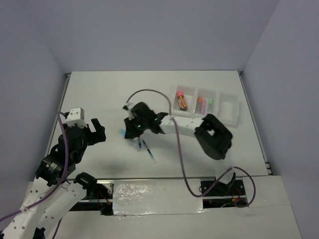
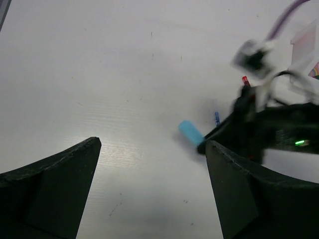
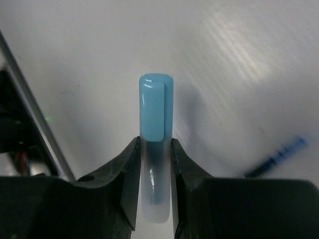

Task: Sort the stationery into containers
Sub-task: Pick up the pen from the center of the board, then place the pen in the storage box.

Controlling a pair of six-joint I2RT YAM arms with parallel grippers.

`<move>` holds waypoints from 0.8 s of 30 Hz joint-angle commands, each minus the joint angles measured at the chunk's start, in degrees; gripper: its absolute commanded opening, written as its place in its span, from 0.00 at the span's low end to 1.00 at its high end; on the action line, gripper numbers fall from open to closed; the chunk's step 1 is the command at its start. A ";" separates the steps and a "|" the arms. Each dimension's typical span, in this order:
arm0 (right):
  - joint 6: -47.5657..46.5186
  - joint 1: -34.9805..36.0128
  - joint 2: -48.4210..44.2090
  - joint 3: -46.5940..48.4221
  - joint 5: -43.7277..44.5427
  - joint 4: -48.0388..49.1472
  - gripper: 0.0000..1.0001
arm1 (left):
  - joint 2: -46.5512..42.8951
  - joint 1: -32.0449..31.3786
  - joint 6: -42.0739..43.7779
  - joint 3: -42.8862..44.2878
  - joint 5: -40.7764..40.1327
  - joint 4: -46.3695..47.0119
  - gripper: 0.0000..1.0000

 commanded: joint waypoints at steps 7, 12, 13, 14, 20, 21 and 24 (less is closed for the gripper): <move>12.96 -27.64 -25.86 -11.48 19.93 -6.18 0.00 | 1.13 -0.39 0.22 0.28 0.77 2.00 0.99; 6.98 -41.10 -24.81 -7.19 25.65 -15.75 0.04 | 1.74 -0.39 0.39 0.28 1.30 2.18 0.99; 6.19 -42.50 -24.02 -6.39 26.09 -16.74 0.05 | 1.83 -0.39 0.31 0.36 1.12 2.09 0.99; 5.40 -43.74 -23.23 -5.60 26.27 -17.44 0.05 | 1.74 -0.39 0.39 0.28 1.12 2.09 0.99; 3.55 -48.75 -18.48 -5.50 24.78 -17.72 0.10 | 2.00 -0.39 0.57 0.19 1.56 2.44 0.99; 3.37 -49.46 -17.96 -6.02 24.78 -17.11 0.11 | 2.09 -0.39 0.57 0.19 1.65 2.35 0.99; 2.41 -49.99 -16.72 -5.42 25.57 -17.19 0.29 | 2.09 -0.39 0.57 0.10 1.74 2.44 0.99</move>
